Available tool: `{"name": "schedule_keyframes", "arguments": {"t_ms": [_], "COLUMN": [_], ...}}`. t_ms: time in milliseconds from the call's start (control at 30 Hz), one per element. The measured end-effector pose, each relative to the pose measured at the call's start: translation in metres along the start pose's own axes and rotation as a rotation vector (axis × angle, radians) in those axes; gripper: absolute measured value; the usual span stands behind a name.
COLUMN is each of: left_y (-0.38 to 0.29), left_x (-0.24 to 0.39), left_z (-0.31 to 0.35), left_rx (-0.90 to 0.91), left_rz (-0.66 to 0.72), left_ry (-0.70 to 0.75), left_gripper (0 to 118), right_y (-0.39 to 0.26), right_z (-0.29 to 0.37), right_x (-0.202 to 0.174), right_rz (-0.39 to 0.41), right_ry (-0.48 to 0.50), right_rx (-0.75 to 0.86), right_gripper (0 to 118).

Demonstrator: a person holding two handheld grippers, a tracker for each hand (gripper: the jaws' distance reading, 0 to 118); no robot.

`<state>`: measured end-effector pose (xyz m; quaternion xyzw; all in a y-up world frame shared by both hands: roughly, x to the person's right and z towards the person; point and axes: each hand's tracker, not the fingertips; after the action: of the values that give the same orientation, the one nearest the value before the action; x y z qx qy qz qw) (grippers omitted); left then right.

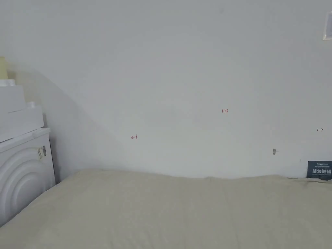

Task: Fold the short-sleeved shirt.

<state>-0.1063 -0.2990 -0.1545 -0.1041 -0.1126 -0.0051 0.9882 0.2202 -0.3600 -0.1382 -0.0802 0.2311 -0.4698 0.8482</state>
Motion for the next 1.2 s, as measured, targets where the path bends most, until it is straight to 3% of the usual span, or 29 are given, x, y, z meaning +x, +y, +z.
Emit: {"name": "schedule_keyframes", "arguments": {"t_ms": [33, 100, 233, 300, 433, 600, 900, 1200], "left_y": [0.001, 0.002, 0.003, 0.003, -0.001, -0.008, -0.008, -0.01], "left_x": [0.0, -0.001, -0.01, -0.014, -0.013, -0.011, -0.009, -0.007], "left_z": [0.0, 0.001, 0.0, -0.004, -0.004, -0.002, -0.002, -0.006], "left_rx": [0.0, 0.01, 0.015, -0.033, -0.036, -0.045, -0.041, -0.073], "left_rz": [0.0, 0.003, 0.065, 0.087, 0.048, 0.035, 0.012, 0.014], "left_ry": [0.001, 0.008, 0.022, 0.033, 0.037, 0.014, 0.008, 0.017], "left_gripper": [118, 118, 118, 118, 118, 118, 118, 118], "right_y": [0.001, 0.004, -0.002, -0.007, -0.013, -0.017, -0.014, -0.017], "right_z": [-0.002, -0.006, -0.008, -0.009, -0.012, -0.018, -0.011, -0.013], "right_x": [-0.001, -0.008, -0.027, -0.038, -0.053, -0.055, -0.051, -0.049], "right_rz": [0.014, 0.101, 0.454, 0.596, 0.759, 0.804, 0.779, 0.84], "right_ry": [-0.015, -0.171, -0.396, -0.451, -0.494, -0.546, -0.544, -0.594], "right_rx": [0.003, -0.027, 0.008, -0.01, -0.034, -0.051, -0.052, -0.086], "right_gripper": [116, 116, 116, 116, 116, 116, 116, 116]}}
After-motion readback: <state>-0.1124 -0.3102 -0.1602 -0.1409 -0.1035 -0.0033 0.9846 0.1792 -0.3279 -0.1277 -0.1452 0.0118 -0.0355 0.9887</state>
